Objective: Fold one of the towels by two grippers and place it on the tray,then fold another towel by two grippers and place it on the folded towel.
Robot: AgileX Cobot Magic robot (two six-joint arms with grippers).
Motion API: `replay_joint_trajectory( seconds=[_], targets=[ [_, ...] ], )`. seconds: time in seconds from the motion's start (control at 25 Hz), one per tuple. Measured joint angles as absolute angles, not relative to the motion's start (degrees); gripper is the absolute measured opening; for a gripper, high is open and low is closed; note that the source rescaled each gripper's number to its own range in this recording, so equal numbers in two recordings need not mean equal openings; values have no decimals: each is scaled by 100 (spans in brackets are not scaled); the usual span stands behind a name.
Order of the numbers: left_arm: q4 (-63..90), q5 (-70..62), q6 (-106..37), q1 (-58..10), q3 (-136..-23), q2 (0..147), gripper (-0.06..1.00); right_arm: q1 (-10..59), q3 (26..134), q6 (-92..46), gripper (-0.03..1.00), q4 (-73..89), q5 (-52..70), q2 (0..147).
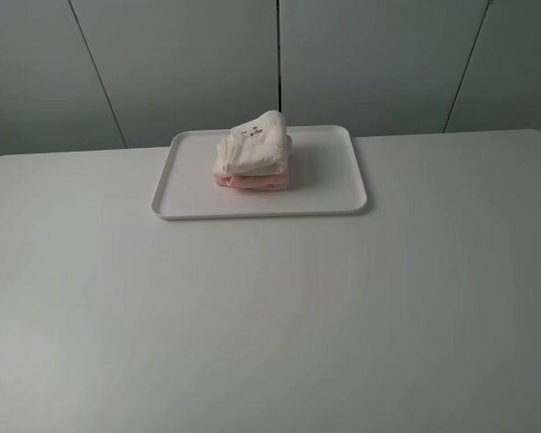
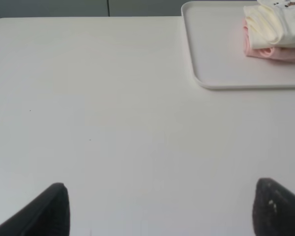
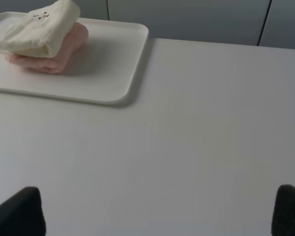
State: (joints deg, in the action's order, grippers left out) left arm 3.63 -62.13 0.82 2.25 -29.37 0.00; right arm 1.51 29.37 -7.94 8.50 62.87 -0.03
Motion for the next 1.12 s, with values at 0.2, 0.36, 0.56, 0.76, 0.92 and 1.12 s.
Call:
replay_joint_trajectory(
  seconds=[0.2, 0.36, 0.56, 0.76, 0.92, 1.12],
  targets=[
    [352, -6213, 82, 335, -2937, 0, 96, -2, 2937, -794, 100, 860, 6287, -3],
    [352, -6213, 69, 335, -2937, 0, 96, -2, 2937, -794, 100, 873, 6287, -3],
    [352, -6213, 48, 335, -2937, 0, 97, -2, 2937, -794, 100, 895, 6287, -3],
    [352, -6213, 0, 335, -2937, 0, 97, -2, 2937, -794, 100, 932, 6287, -3],
    [352, -6213, 0, 335, -2937, 0, 97, -2, 2937, -794, 100, 954, 6287, -3],
    [352, -6213, 0, 335, -2937, 0, 97, -2, 2937, -794, 100, 954, 6287, -3]
  ],
)
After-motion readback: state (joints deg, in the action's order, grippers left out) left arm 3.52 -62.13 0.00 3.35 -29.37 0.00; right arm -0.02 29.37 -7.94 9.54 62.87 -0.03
